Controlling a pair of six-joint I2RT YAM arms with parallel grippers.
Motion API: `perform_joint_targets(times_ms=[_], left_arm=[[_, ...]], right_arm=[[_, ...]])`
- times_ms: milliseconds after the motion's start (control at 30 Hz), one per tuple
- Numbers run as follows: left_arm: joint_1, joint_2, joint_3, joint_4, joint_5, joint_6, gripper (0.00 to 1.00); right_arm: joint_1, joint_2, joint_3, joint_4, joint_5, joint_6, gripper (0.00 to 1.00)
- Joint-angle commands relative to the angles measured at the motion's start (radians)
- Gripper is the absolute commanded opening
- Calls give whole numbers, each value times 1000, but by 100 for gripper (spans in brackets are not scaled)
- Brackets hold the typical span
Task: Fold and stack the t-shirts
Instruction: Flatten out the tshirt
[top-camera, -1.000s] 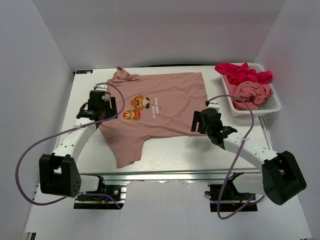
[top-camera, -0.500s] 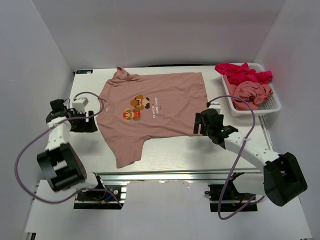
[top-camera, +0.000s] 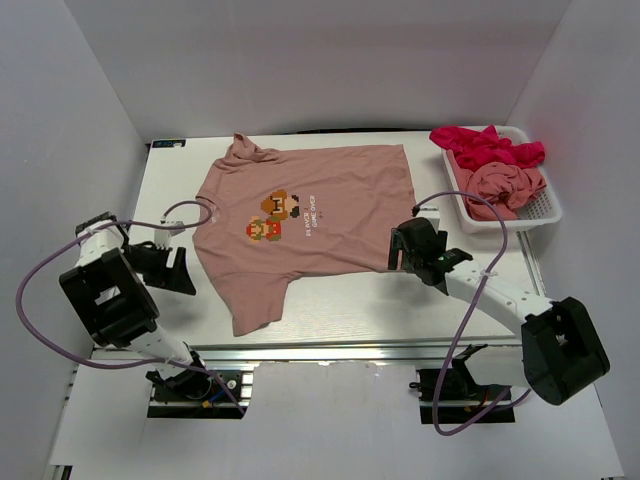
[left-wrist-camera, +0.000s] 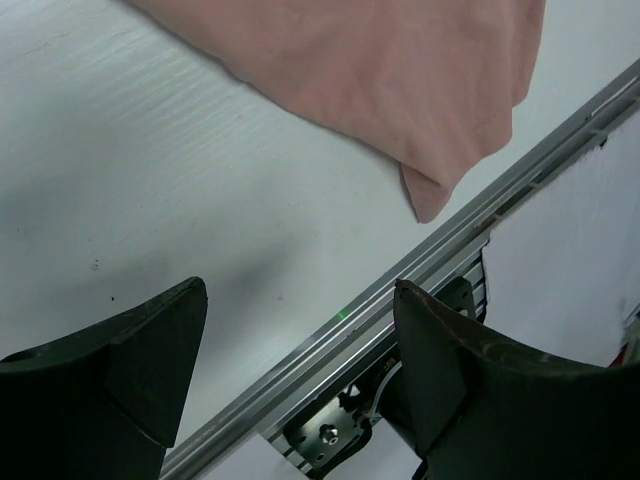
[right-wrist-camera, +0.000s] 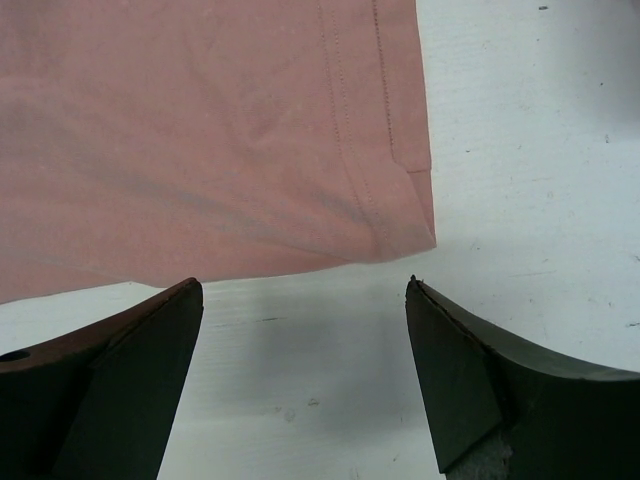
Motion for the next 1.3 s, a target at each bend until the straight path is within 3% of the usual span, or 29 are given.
perform_joint_targets(times_ms=[0,167,367,400,600,767,900,1067,1267], left_arm=[[-26,-53,-1,-100,54,123,84],[-117,20,-48,-41,80,97,82],[-117,136,91,133,97,-84,80],[-117,143,108,204,97,-168,80],[-128,134,221,426,64,-370,80],[-157,150,375,594,31,-547,81],[-256,203,424,817,-87,-686,82],[-328,384,606,868,-66,-810,82],[-411,626,853,855,-107,-832,82]], right_arm=[[4,27,50,29,12,7,86],[4,52,76,45,15,4,86],[-1,130,159,98,105,-47,86],[-16,150,201,106,111,-53,86],[-174,308,336,181,-62,-36,86],[-217,539,597,183,-97,-91,85],[-269,743,812,180,-291,-107,85],[-280,967,1070,138,-410,-181,84],[-300,1121,1295,94,-462,-251,84]])
